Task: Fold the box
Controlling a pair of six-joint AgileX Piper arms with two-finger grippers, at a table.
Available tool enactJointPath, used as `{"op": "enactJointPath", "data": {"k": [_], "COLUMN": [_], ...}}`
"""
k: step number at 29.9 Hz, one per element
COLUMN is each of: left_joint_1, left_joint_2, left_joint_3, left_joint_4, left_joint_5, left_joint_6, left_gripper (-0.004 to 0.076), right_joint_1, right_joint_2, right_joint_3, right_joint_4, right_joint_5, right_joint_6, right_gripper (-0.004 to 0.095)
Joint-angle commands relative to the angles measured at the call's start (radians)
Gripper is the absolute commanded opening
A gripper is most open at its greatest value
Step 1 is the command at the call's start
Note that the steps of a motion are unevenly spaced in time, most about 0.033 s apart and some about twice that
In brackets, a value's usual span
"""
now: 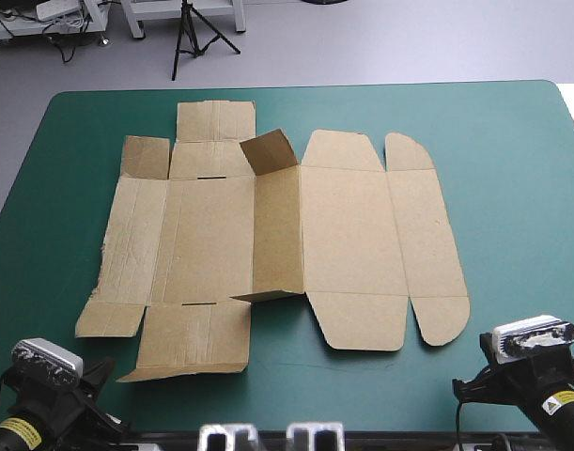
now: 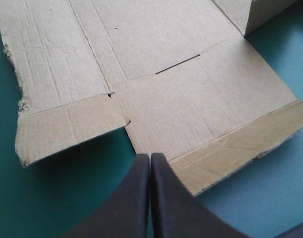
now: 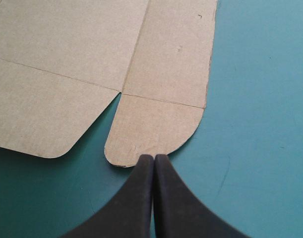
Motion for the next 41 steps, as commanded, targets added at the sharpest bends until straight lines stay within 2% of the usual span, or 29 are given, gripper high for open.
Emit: {"op": "enactJointPath", "data": {"k": [1, 4, 11, 20, 28, 32, 35, 38, 41], "left_joint_1": [-0.004, -0.004, -0.004, -0.002, 0.036, 0.184, 0.34, 0.516, 0.66], "left_joint_2": [0.033, 0.094, 0.32, 0.67, 0.929, 1.033, 1.109, 1.168, 1.214], "left_joint_3": [-0.032, -0.062, -0.224, -0.429, -0.602, -0.715, -0.801, -0.874, -0.919], "left_joint_4": [0.003, 0.009, 0.1, 0.291, 0.327, 0.169, -0.042, -0.287, -0.476], "left_joint_5": [-0.083, -0.087, -0.203, -0.252, -0.28, -0.268, -0.221, -0.147, -0.06], "left_joint_6": [0.003, 0.003, -0.001, -0.166, -0.286, -0.234, -0.105, 0.03, 0.081], "left_gripper": [-0.0008, -0.0008, -0.0008, -0.0008, -0.0008, 0.0001, 0.0001, 0.0001, 0.0001], "right_joint_1": [0.003, 0.003, 0.003, 0.003, 0.003, 0.003, 0.003, 0.003, 0.003], "right_joint_2": [0.009, 0.009, 0.009, 0.009, 0.009, 0.009, 0.009, 0.009, 0.009], "right_joint_3": [-0.022, -0.022, -0.022, -0.022, -0.022, -0.022, -0.022, -0.022, -0.022], "right_joint_4": [0.02, 0.02, 0.017, 0.009, -0.014, -0.054, -0.077, -0.081, -0.081], "right_joint_5": [-0.061, -0.063, -0.063, -0.069, -0.07, -0.07, -0.07, -0.075, -0.091], "right_joint_6": [-0.008, -0.008, -0.008, -0.01, -0.028, -0.028, -0.028, -0.028, -0.028], "right_gripper": [-0.0018, -0.0018, -0.0018, -0.0018, -0.0018, -0.0018, -0.0018, -0.0018, -0.0018]}}
